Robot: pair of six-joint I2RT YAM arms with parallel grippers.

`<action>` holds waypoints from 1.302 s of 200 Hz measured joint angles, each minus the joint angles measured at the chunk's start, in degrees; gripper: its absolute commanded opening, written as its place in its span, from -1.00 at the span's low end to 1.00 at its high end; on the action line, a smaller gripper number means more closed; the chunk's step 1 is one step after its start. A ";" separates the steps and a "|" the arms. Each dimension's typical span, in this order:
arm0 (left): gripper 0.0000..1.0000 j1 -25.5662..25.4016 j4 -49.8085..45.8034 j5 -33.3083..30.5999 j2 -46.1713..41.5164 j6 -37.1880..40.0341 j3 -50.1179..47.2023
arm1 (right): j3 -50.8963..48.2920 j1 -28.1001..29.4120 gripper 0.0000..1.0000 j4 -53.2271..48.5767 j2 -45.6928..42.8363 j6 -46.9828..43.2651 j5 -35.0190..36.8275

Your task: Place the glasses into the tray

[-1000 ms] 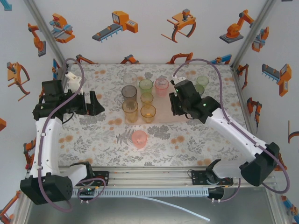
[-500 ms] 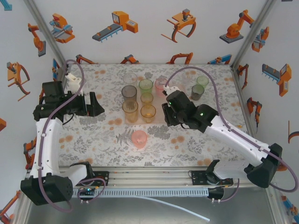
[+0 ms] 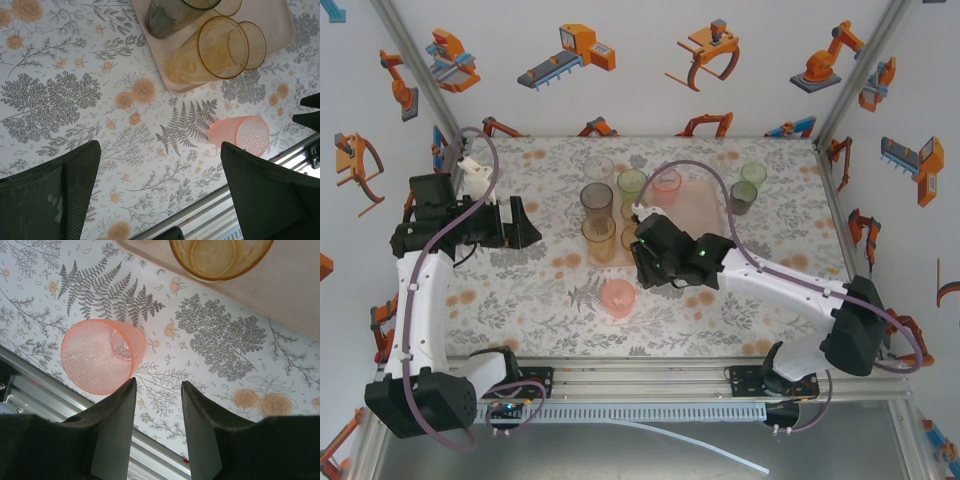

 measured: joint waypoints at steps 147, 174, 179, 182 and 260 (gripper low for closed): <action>0.94 0.63 0.02 0.00 0.13 0.00 0.00 | 1.44 2.36 -0.16 2.27 5.90 -0.02 -2.71; 0.94 0.87 0.02 0.00 0.13 0.00 0.00 | 2.21 2.54 -0.16 2.25 7.34 -0.02 -2.82; 0.94 0.92 0.02 0.00 0.13 0.00 0.00 | 2.36 2.58 -0.17 2.29 7.69 -0.02 -2.84; 0.94 0.92 0.04 0.00 0.13 0.00 0.00 | 2.49 2.64 -0.17 2.25 7.91 -0.02 -2.84; 0.94 0.92 0.04 0.00 0.13 0.00 0.00 | 4.31 3.02 -0.24 1.66 11.72 -0.04 -1.90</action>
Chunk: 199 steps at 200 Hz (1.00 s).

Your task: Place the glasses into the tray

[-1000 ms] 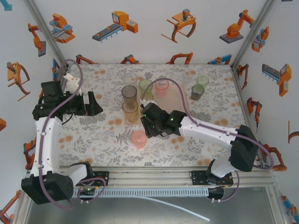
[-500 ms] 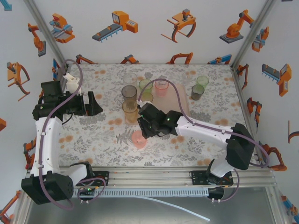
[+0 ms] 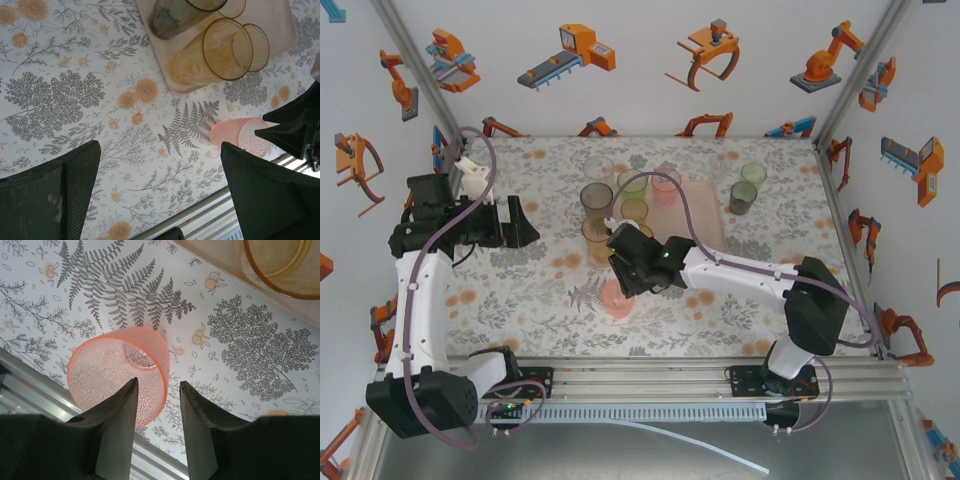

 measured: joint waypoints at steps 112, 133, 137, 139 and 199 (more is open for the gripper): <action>0.94 0.04 0.02 0.02 -0.02 0.00 0.00 | 1.16 0.28 -0.43 -1.60 2.73 -0.02 1.53; 0.94 0.04 0.02 0.02 -0.02 0.00 -0.02 | 1.49 0.31 -0.46 -1.97 3.10 -0.20 1.57; 0.94 0.04 0.02 0.02 -0.02 0.00 -0.02 | 1.60 0.31 -0.46 -2.14 3.21 -0.24 1.64; 0.94 0.04 0.02 0.02 -0.02 0.00 -0.02 | 1.64 0.31 -0.47 -2.23 3.23 -0.24 1.66; 0.94 0.04 0.02 0.02 -0.02 0.00 -0.02 | 2.95 0.35 -0.60 -3.96 3.98 -1.22 1.77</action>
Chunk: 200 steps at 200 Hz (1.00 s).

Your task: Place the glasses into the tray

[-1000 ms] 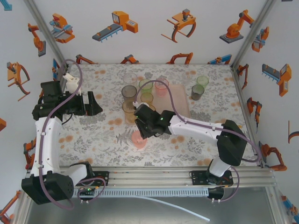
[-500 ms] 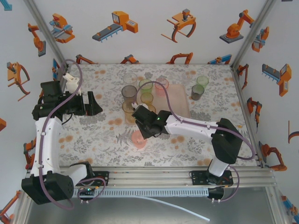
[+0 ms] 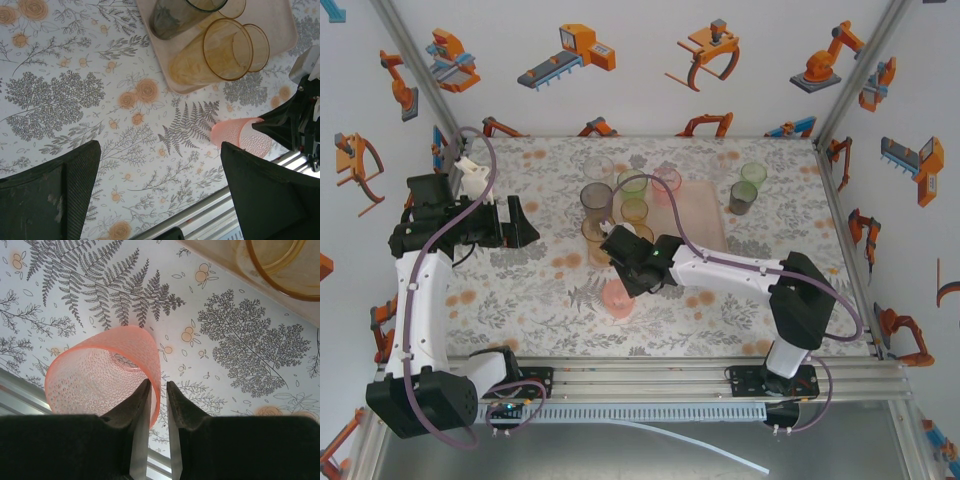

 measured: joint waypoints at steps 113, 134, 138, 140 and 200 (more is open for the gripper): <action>0.94 0.00 0.00 0.02 0.00 0.00 0.00 | 0.28 0.44 -0.84 -0.68 0.11 -0.72 1.25; 0.94 0.00 0.00 0.02 0.00 -0.02 0.00 | 0.28 0.46 -0.86 -0.68 0.11 -0.76 1.27; 0.94 0.00 0.02 0.02 0.00 0.00 0.00 | 0.28 0.46 -0.87 -0.68 0.11 -0.76 1.27; 0.94 0.00 0.02 0.02 0.00 0.00 0.00 | 0.28 0.46 -0.87 -0.68 0.11 -0.76 1.27; 0.94 0.00 0.02 0.02 0.00 -0.02 0.00 | 0.28 0.72 -0.91 -0.63 0.09 -0.98 1.40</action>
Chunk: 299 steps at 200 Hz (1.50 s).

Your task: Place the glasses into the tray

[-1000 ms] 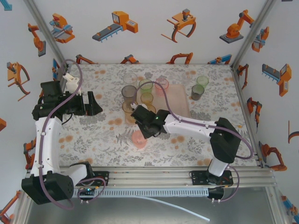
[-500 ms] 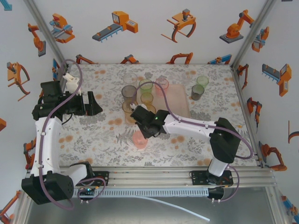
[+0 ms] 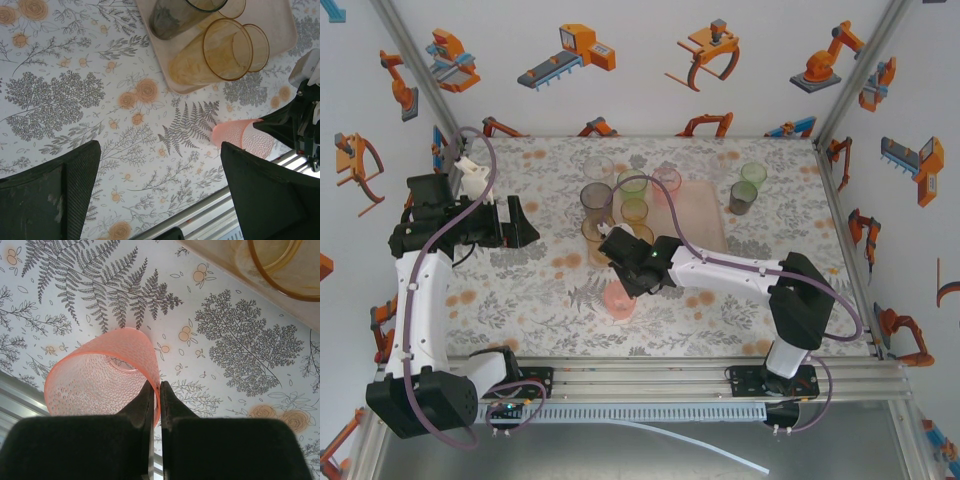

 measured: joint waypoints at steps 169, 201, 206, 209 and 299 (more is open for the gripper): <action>0.94 0.00 0.00 0.00 -0.13 -0.39 0.00 | -2.14 0.04 -0.98 -0.17 -4.70 0.17 -0.17; 0.94 0.00 0.00 0.00 -0.13 -0.39 0.00 | -3.34 0.04 -0.98 -0.48 -6.86 1.03 0.02; 0.94 0.00 0.00 0.00 -0.13 -0.39 0.00 | -3.63 0.04 -0.99 -0.57 -7.21 1.14 0.02; 0.94 0.00 0.00 0.00 -0.13 -0.39 0.00 | -3.78 0.04 -0.99 -0.66 -7.37 1.18 0.02; 0.94 0.31 0.00 0.00 -0.13 -0.55 0.00 | -9.84 -0.04 -0.99 -4.72 -13.97 3.13 1.60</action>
